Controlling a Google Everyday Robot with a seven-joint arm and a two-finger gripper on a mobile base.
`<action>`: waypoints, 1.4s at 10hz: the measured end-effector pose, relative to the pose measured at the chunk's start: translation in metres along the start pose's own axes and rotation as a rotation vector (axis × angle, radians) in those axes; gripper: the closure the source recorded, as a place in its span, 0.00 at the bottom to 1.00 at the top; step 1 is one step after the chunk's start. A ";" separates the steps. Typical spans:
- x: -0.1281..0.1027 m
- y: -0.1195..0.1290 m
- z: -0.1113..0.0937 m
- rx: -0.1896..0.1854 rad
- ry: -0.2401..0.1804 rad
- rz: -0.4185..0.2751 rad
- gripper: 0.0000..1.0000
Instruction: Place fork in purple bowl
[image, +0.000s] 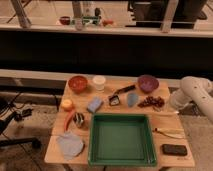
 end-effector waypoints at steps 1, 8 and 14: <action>-0.001 -0.004 -0.013 0.021 -0.002 -0.001 1.00; -0.055 -0.058 -0.062 0.137 -0.033 -0.118 1.00; -0.095 -0.109 -0.054 0.169 -0.032 -0.217 1.00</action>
